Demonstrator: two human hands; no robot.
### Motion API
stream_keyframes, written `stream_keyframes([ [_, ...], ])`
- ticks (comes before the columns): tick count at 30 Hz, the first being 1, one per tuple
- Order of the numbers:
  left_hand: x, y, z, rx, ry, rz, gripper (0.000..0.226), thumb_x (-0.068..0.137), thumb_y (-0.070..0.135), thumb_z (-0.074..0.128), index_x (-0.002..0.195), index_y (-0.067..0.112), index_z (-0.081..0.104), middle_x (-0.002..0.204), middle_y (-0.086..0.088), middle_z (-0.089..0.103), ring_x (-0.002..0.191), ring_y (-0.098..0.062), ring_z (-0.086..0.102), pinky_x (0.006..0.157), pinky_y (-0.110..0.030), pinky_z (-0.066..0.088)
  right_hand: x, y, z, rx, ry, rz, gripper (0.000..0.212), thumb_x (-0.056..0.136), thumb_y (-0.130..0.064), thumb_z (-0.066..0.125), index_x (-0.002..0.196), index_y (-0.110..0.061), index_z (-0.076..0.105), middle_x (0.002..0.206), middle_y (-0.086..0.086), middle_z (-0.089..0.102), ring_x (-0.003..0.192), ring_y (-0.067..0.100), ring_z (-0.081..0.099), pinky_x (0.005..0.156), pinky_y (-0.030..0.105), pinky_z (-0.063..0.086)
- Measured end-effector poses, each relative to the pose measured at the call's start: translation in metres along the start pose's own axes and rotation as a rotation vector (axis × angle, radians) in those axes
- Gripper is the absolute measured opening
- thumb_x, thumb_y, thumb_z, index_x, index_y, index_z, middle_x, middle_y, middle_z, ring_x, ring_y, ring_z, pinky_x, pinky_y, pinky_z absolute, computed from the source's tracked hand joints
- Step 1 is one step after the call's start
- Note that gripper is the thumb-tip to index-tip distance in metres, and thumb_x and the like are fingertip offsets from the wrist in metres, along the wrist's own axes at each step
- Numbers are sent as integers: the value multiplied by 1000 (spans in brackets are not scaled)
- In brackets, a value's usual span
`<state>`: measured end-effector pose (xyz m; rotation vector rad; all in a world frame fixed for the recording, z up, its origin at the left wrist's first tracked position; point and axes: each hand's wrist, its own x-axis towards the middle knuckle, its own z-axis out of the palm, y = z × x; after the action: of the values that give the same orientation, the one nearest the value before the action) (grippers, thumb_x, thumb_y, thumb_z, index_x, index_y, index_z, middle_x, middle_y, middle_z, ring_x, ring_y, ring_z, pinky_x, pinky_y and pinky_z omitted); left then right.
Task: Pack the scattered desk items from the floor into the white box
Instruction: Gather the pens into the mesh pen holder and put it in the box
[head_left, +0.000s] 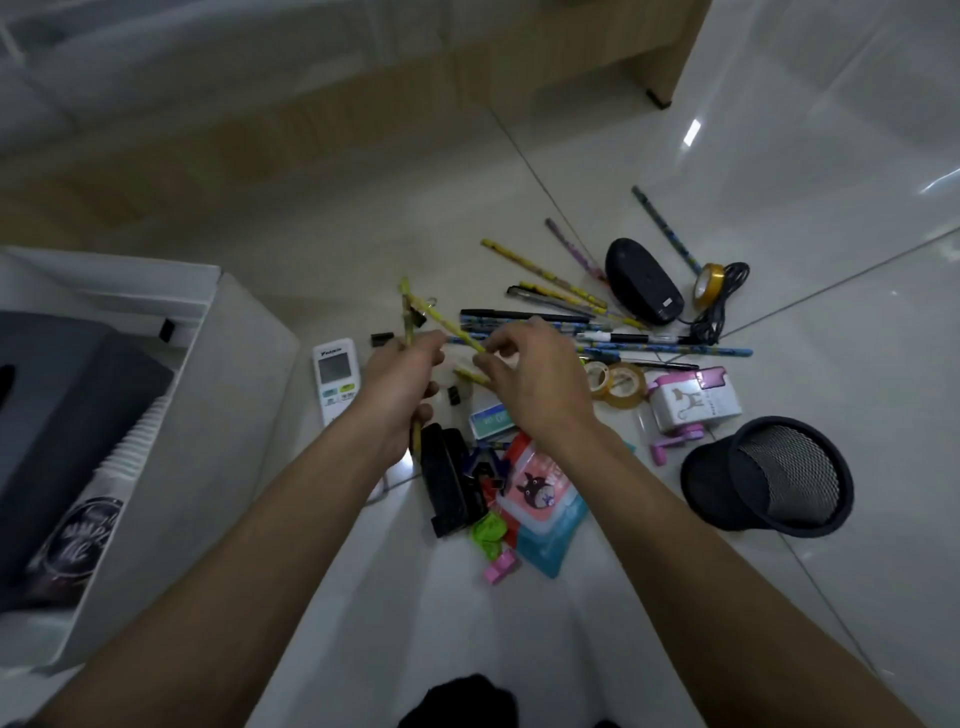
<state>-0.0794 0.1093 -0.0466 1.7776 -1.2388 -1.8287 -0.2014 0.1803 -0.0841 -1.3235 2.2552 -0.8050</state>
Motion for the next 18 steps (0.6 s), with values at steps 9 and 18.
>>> stream_keyframes([
  [9, -7, 5, 12, 81, 105, 339, 25, 106, 28, 36, 102, 18, 58, 87, 5, 63, 74, -7, 56, 58, -20, 40, 2, -12, -13, 291, -73, -124, 13, 93, -27, 68, 99, -25, 80, 90, -8, 78, 73, -1, 63, 69, 25, 52],
  [18, 2, 4, -14, -74, 139, 212, 20, 103, 26, 44, 97, 17, 60, 67, 1, 37, 46, -11, 31, 42, -22, 31, 11, 8, 14, -344, -129, -93, 17, 97, -27, 62, 101, -13, 70, 104, 8, 70, 96, 29, 65, 82, 37, 49],
])
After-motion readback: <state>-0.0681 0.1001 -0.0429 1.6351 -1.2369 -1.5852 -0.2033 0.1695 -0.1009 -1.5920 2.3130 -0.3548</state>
